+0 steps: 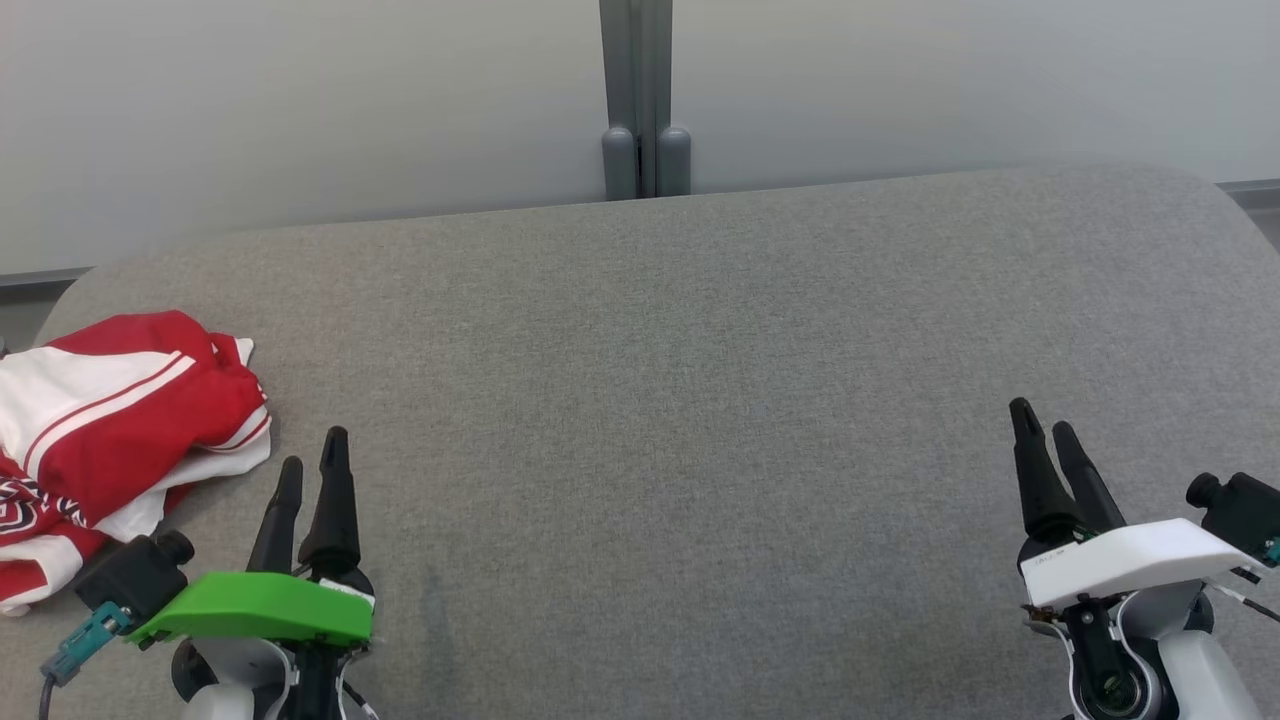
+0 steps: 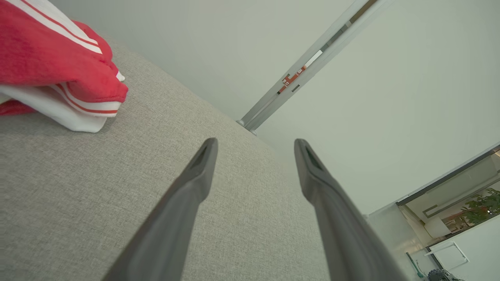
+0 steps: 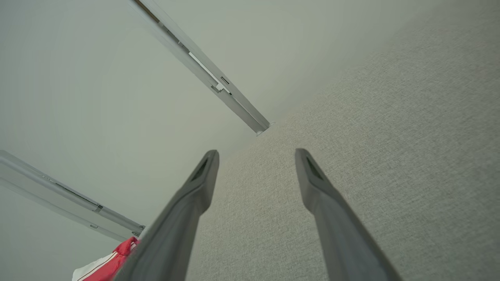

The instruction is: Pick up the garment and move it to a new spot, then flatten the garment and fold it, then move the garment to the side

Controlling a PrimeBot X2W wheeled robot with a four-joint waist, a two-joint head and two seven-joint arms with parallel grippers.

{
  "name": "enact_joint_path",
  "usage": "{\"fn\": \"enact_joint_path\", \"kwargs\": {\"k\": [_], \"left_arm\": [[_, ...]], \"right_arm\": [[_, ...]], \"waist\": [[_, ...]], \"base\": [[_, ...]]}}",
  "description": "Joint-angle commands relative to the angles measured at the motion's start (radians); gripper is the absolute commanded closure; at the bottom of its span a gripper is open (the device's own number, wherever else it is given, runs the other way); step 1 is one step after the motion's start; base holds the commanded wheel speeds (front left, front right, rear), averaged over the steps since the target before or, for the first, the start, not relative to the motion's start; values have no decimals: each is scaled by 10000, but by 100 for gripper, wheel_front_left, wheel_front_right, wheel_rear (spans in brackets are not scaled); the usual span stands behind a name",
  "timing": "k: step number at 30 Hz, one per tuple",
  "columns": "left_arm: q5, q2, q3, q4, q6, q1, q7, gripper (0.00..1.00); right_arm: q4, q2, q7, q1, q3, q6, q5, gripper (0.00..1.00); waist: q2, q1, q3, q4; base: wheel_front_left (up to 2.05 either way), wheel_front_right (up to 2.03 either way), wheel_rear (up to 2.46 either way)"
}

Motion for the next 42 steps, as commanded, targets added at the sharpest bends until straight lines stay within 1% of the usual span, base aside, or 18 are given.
{"fn": "enact_joint_path", "kwargs": {"k": [1,22,42], "left_arm": [[374,107,-25,-54,8,-361,-92,0],[3049,222,-304,563,106,-530,-694,0],[4883,258,-334,1023,250,-565,-1178,0]], "right_arm": [[-176,-94,-100,-76,45,5,-374,0],[-449,-160,-495,77,498,7,-2804,0],[-613,-36,-749,297,531,7,-4764,0]], "waist": [[-1,0,2,4],[-1,0,23,50],[-1,0,24,67]], "base": [[0,0,0],[0,0,0],[0,0,0]]}}
